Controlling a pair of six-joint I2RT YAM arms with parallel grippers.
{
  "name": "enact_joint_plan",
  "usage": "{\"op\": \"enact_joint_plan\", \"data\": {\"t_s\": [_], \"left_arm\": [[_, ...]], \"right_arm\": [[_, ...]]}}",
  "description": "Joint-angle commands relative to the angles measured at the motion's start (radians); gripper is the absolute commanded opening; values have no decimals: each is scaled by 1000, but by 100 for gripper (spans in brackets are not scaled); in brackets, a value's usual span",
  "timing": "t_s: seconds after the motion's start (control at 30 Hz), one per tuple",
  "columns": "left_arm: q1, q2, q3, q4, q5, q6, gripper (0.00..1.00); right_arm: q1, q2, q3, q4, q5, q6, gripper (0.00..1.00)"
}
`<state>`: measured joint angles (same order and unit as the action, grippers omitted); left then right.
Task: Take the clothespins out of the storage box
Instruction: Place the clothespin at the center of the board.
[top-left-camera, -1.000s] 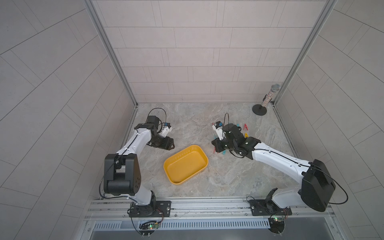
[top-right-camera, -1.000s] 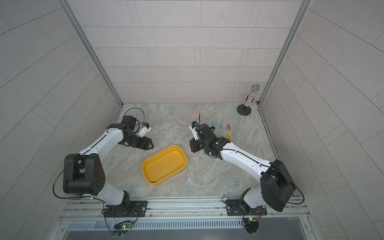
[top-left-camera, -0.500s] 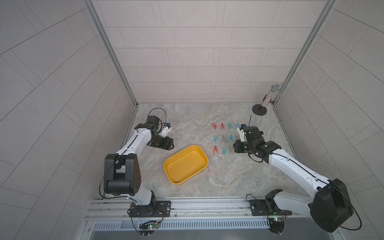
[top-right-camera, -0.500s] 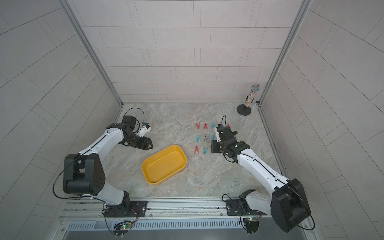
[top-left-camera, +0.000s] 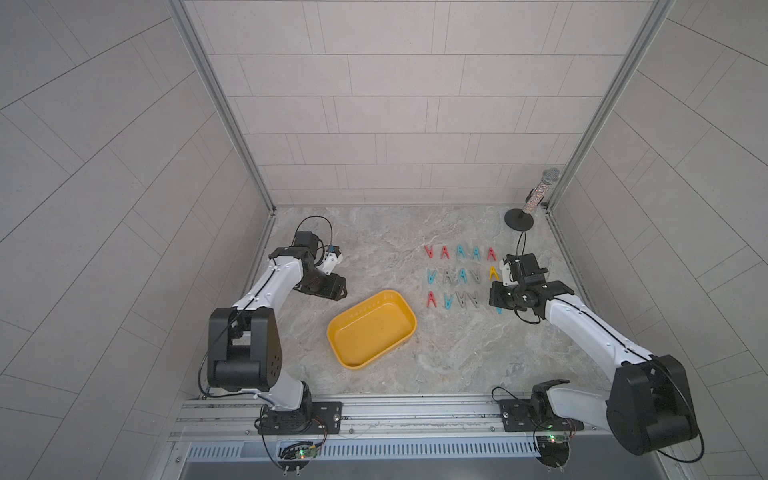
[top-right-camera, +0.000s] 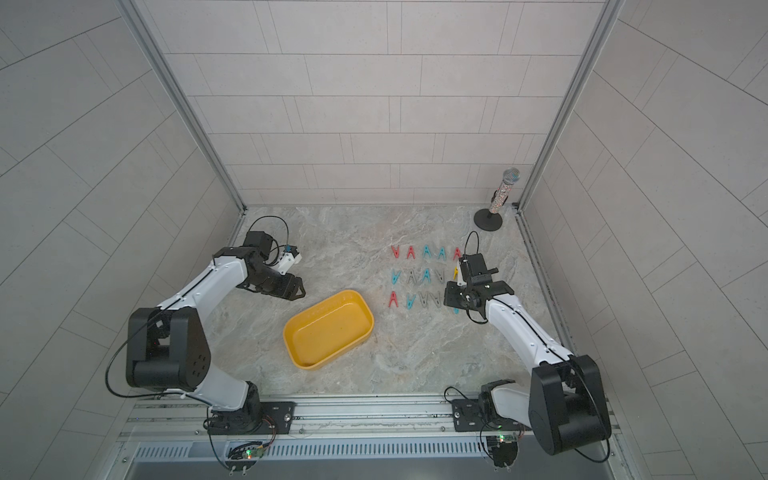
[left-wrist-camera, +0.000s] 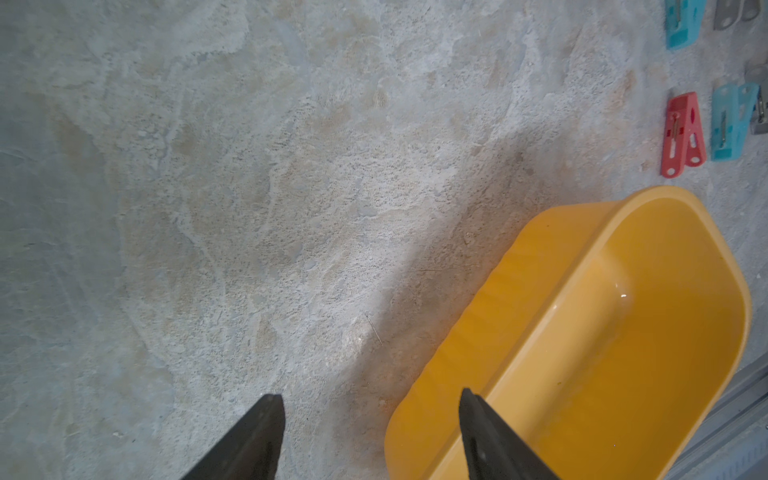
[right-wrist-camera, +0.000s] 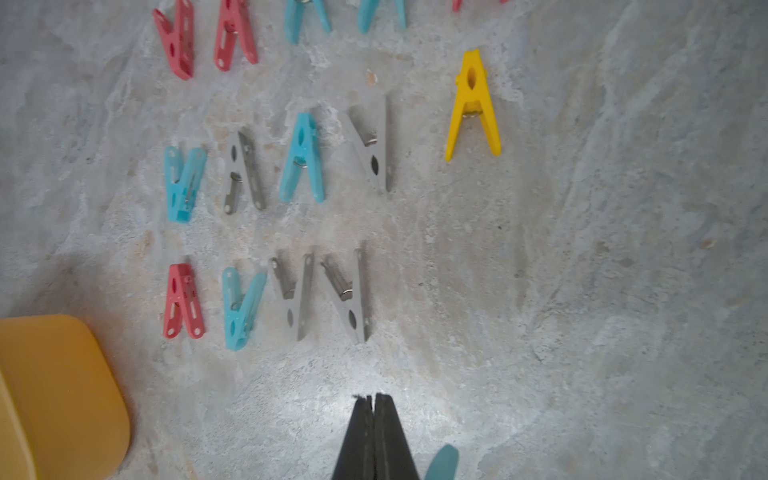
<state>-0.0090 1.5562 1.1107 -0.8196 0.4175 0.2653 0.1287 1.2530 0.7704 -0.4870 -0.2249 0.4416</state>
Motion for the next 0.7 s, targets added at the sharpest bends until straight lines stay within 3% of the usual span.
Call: {"op": "enact_joint_plan", "data": {"t_s": [0.0,0.67], "left_arm": [[-1,-8,-3,-6,-11,2,74],[-1,-4,-2,-5,-17,0,74]], "right_arm": [[-41,54,13,-30,-15,-43,0],[-63,357,121,92,9,-44,0]]}}
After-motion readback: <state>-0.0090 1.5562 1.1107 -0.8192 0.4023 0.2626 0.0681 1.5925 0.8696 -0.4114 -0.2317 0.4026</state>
